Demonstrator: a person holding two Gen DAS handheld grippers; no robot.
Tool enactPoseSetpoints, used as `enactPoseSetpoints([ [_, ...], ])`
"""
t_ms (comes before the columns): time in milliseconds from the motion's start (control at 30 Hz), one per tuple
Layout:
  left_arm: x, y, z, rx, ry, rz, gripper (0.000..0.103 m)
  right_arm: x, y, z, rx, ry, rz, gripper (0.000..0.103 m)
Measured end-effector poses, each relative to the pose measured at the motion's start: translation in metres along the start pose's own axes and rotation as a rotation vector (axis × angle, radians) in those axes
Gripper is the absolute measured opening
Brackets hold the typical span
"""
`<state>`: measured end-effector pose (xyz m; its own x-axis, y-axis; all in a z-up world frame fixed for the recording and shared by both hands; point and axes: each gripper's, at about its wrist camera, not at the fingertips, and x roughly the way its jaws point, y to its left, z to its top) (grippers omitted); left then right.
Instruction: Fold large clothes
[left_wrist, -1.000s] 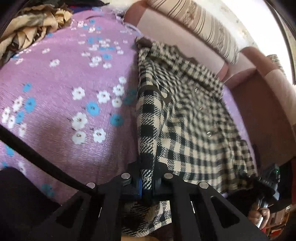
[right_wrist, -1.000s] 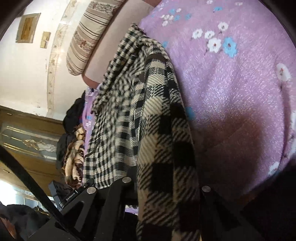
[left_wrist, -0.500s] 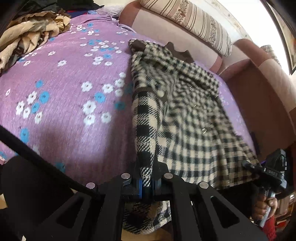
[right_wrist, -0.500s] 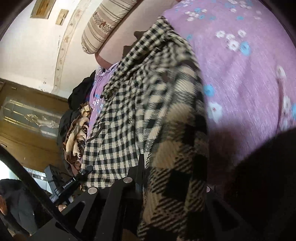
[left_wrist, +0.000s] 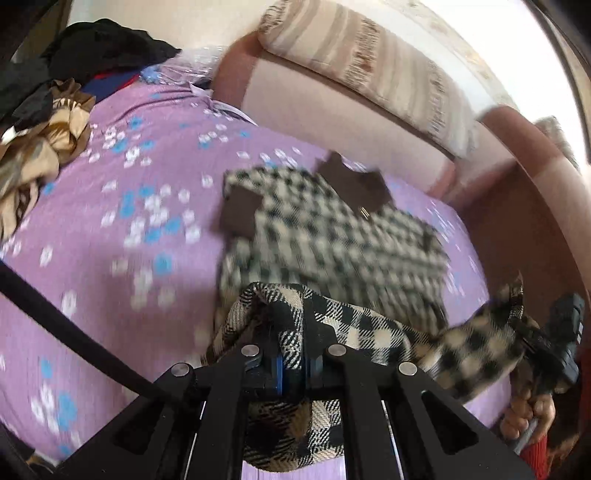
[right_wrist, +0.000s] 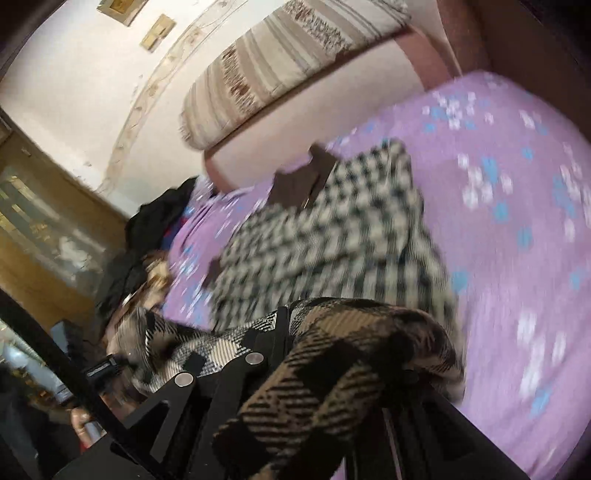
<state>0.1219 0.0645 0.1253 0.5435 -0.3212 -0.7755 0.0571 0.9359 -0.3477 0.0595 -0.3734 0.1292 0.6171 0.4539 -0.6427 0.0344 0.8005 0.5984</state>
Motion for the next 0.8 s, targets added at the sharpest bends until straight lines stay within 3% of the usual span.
enactPoseSetpoints([
  [133,0.048,0.012,0.043,-0.074,0.008,0.046,0.006,0.038,-0.007,0.053,0.018,-0.027,-0.07,0.008],
  [333,0.102,0.028,0.072,-0.102,0.064,0.09,0.006,0.093,-0.033,0.091,0.038,0.031,-0.159,0.008],
  [533,0.128,0.036,0.094,-0.118,0.074,0.044,0.007,0.125,-0.065,0.111,0.116,0.058,-0.114,0.011],
  [633,0.14,0.041,0.104,-0.161,0.074,0.003,0.008,0.14,-0.083,0.122,0.209,0.062,-0.053,0.027],
  [700,0.147,0.044,0.109,-0.196,0.081,-0.037,0.014,0.146,-0.089,0.127,0.258,0.047,-0.011,0.052],
  [767,0.153,0.047,0.114,-0.228,0.084,-0.078,0.031,0.148,-0.09,0.133,0.281,0.014,0.012,0.063],
  [800,0.156,0.049,0.116,-0.252,0.082,-0.11,0.035,0.149,-0.09,0.137,0.287,-0.003,0.011,0.065],
])
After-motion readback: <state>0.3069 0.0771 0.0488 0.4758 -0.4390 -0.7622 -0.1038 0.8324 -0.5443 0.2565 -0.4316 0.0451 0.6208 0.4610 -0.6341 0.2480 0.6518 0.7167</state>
